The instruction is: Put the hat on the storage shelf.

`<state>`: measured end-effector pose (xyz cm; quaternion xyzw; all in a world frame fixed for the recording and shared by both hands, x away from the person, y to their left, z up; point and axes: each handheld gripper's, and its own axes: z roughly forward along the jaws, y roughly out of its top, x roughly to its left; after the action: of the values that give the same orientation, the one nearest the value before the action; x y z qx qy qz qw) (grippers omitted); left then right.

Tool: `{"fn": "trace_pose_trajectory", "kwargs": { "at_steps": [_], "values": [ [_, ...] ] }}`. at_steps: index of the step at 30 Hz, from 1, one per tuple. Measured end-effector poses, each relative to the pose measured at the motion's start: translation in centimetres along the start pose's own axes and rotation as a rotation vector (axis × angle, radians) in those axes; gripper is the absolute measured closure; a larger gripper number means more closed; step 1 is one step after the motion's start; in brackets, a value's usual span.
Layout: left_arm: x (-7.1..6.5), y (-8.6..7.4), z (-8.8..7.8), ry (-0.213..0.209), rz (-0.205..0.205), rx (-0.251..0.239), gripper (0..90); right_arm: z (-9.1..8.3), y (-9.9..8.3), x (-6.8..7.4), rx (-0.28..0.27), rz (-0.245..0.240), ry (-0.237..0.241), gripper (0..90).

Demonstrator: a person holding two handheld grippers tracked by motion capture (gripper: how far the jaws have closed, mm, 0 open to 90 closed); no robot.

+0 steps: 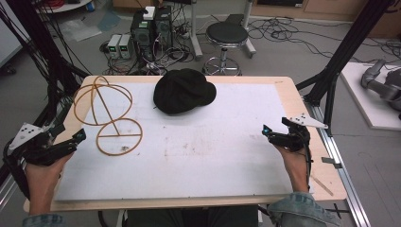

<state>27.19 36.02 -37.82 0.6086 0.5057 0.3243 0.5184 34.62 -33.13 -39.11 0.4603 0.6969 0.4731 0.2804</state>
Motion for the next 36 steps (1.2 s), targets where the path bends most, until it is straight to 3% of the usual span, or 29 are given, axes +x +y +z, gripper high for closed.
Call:
{"fn": "trace_pose_trajectory", "kwargs": {
  "at_steps": [10, 12, 17, 21, 24, 25, 26, 27, 28, 31, 36],
  "values": [
    [-0.4, 0.2, 0.5, -0.014, 0.003, 0.015, 17.3, -0.5, 0.8, 0.6, -0.029, -0.024, 0.022, 15.2],
    [-0.5, 0.3, 0.6, -0.014, 0.002, 0.01, 17.4, -0.8, 1.6, 0.9, -0.057, -0.011, 0.04, 15.2],
    [-0.4, 0.3, 0.6, -0.015, -0.003, 0.012, 17.4, -0.8, 3.4, 1.1, -0.064, -0.013, 0.069, 15.1],
    [-0.4, 0.4, 0.4, -0.014, 0.002, 0.005, 17.4, -1.1, 6.7, 1.6, -0.085, -0.041, 0.071, 15.1],
    [-0.4, 0.6, 0.3, -0.01, 0.007, -0.001, 17.4, -1.0, 8.0, 1.9, -0.088, -0.05, 0.077, 15.1],
    [-0.3, 0.7, 0.2, -0.005, 0.004, -0.003, 17.4, -0.7, 9.4, 2.2, -0.091, -0.063, 0.085, 15.1],
    [-0.3, 0.7, 0.2, -0.005, 0.004, -0.003, 17.4, -0.7, 9.4, 2.2, -0.091, -0.063, 0.085, 15.1],
    [-0.2, 0.7, 0.2, -0.003, 0.003, -0.003, 17.4, -0.4, 10.9, 2.6, -0.099, -0.08, 0.093, 15.1],
    [-0.2, 0.7, 0.1, -0.002, 0.001, -0.004, 17.4, -0.4, 10.9, 2.6, -0.099, -0.08, 0.093, 15.1],
    [-0.1, 0.8, 0.0, -0.004, 0.006, -0.006, 17.4, 0.4, 13.5, 3.6, -0.114, -0.113, 0.114, 15.1],
    [-0.1, 0.8, -0.1, -0.005, 0.003, 0.001, 17.4, 1.0, 15.5, 4.5, -0.127, -0.123, 0.139, 15.1]
  ]
}}
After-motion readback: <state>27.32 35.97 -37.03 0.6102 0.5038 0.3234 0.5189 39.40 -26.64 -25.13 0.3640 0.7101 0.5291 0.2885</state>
